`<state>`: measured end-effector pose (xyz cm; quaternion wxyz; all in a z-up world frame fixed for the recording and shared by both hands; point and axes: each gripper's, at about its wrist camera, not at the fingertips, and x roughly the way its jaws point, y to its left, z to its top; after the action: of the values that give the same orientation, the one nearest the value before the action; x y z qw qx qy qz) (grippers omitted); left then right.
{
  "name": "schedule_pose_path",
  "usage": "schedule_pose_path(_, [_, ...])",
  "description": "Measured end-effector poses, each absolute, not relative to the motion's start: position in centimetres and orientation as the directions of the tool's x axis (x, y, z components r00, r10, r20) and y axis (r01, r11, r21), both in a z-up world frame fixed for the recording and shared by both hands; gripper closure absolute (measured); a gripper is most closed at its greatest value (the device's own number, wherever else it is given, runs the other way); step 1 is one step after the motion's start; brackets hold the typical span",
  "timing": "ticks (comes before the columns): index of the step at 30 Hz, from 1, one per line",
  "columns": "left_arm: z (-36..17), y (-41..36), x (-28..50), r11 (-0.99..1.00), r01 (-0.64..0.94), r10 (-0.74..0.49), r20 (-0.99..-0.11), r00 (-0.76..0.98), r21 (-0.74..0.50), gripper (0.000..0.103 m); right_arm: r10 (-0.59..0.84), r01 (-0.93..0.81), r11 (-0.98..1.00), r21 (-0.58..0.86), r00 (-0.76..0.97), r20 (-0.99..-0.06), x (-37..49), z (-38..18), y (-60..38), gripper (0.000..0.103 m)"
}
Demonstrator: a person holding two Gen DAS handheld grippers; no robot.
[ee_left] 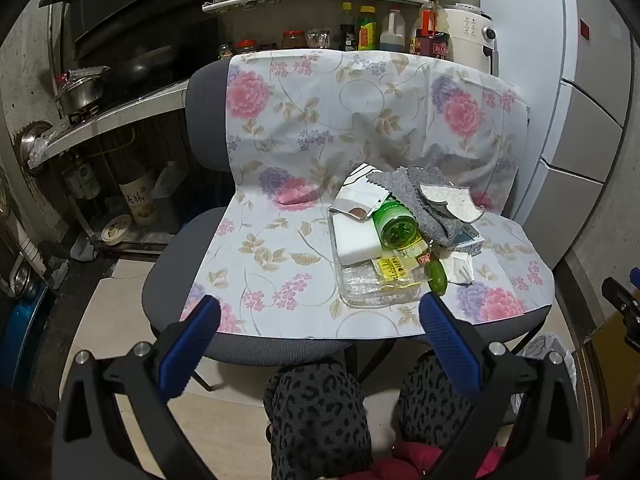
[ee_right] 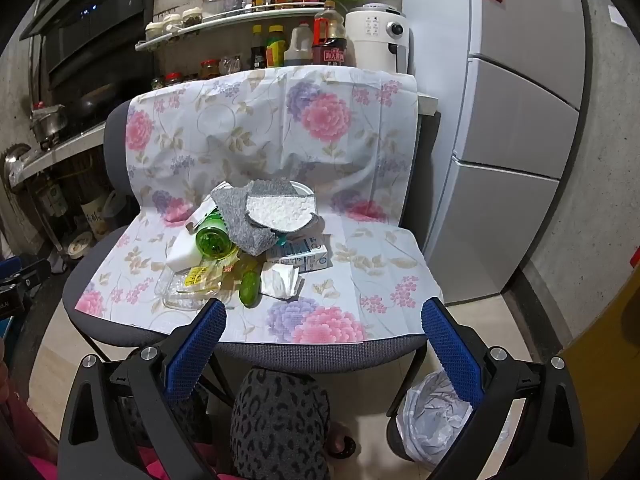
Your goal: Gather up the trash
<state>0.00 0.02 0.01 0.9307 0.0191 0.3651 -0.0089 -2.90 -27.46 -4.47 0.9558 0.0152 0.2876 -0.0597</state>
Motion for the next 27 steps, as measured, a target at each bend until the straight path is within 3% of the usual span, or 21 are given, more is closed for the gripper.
schedule_pose_path(27, [0.03, -0.15, 0.08, 0.999, 0.033, -0.002, -0.679, 0.734, 0.032, 0.007, -0.105, 0.123, 0.992, -0.005, 0.828, -0.550, -2.89, -4.51, -27.46, 0.006])
